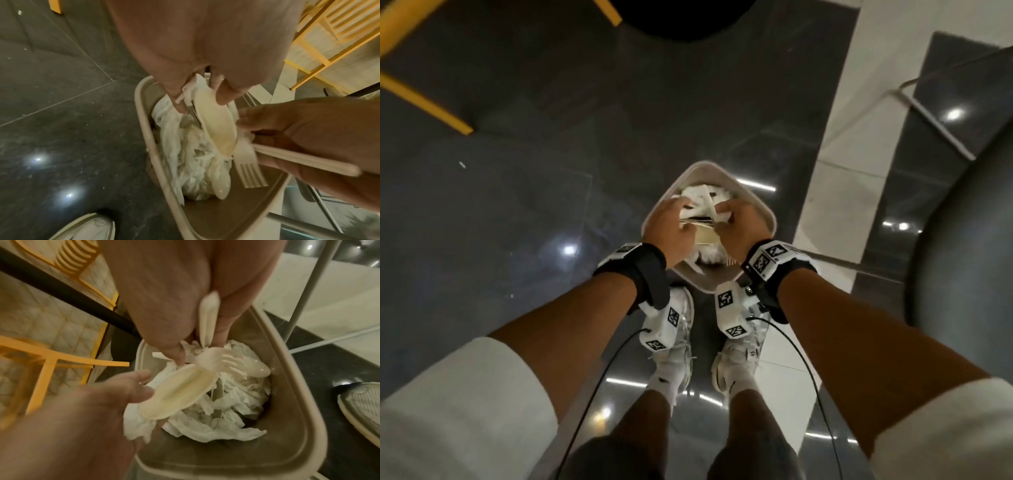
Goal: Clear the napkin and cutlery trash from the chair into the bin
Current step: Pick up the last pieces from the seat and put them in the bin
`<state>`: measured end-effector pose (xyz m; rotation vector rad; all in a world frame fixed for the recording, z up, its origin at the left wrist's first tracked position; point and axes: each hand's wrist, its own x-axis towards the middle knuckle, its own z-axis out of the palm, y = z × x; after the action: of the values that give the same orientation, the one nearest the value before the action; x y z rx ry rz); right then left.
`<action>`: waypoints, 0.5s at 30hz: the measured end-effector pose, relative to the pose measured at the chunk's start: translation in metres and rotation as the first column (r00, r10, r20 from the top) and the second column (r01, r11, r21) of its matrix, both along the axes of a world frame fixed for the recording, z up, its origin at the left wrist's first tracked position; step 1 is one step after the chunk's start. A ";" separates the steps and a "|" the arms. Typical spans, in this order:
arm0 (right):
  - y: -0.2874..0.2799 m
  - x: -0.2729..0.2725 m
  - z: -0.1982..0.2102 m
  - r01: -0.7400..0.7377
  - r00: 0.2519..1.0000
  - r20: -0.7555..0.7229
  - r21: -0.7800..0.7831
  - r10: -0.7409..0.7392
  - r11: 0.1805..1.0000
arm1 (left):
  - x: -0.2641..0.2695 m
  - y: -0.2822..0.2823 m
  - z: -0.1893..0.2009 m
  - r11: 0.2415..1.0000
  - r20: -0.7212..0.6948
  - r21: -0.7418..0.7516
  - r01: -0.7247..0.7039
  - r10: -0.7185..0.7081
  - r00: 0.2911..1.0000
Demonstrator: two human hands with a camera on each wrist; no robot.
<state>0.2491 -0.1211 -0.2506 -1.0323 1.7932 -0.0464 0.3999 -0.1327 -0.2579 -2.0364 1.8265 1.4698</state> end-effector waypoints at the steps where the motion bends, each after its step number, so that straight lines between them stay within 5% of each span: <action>1: -0.002 0.005 -0.008 -0.054 0.999 0.004 0.004 0.054 0.999 | 0.005 -0.003 -0.002 0.999 -0.048 0.031 -0.018 0.020 0.999; 4: -0.004 0.006 -0.014 -0.164 0.985 0.050 0.033 0.162 0.986 | 0.019 -0.007 0.001 0.994 -0.149 0.098 -0.038 0.053 0.987; 8: 0.003 -0.005 0.000 -0.297 0.954 -0.038 -0.004 0.297 0.955 | 0.032 -0.006 0.006 0.999 -0.152 -0.026 -0.033 0.029 0.988; 12: 0.013 0.014 0.002 -0.650 0.759 -0.020 -0.085 0.651 0.755 | 0.040 -0.012 -0.001 0.974 0.007 -0.226 0.003 -0.001 1.000; 15: 0.017 0.028 -0.022 -0.812 0.583 -0.008 0.030 0.813 0.582 | 0.047 -0.018 -0.015 0.992 0.109 -0.126 -0.019 0.033 0.994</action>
<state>0.2772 -0.1042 -0.2722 -1.7626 1.1624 0.5636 0.4464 -0.1504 -0.2731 -2.1578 1.8997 1.2501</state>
